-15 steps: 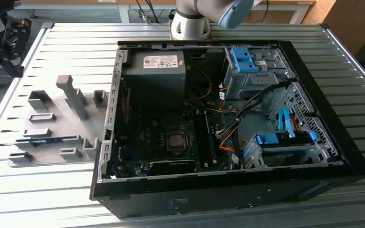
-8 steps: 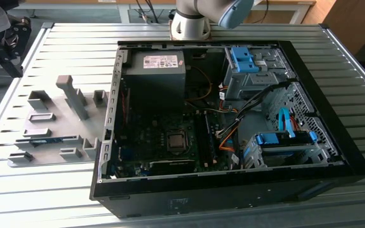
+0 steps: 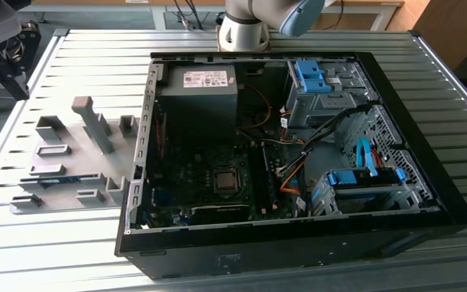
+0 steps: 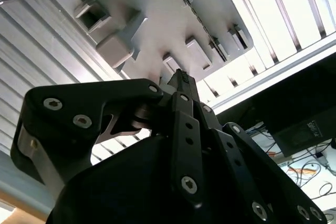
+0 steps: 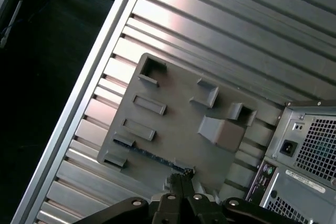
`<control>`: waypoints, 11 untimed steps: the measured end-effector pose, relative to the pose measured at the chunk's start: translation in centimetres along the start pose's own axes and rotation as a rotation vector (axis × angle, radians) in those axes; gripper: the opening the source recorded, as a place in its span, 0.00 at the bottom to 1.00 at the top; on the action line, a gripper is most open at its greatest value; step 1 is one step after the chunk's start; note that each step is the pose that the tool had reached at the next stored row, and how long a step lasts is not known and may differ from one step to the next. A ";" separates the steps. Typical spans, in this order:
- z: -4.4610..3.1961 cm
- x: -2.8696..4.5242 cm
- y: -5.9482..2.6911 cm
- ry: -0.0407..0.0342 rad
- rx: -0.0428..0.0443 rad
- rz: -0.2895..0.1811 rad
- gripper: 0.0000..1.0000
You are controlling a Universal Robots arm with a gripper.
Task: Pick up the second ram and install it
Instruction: 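Pick up the second ram and move it above second insertion slot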
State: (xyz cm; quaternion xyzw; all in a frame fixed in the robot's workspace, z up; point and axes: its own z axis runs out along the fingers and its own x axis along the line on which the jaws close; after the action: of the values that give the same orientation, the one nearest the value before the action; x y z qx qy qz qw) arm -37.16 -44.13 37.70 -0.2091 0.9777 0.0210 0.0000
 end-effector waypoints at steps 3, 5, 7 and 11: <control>0.07 0.00 0.00 0.0019 -0.0004 -0.048 0.10; 0.10 0.00 0.00 0.0035 -0.0007 -0.085 0.10; 0.13 0.01 0.00 0.0048 -0.0010 -0.117 0.10; 0.16 0.01 -0.01 0.0074 -0.0016 -0.181 0.10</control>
State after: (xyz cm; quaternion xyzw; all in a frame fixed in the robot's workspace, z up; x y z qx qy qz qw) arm -37.17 -44.13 37.54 -0.2967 0.9547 0.0209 -0.0018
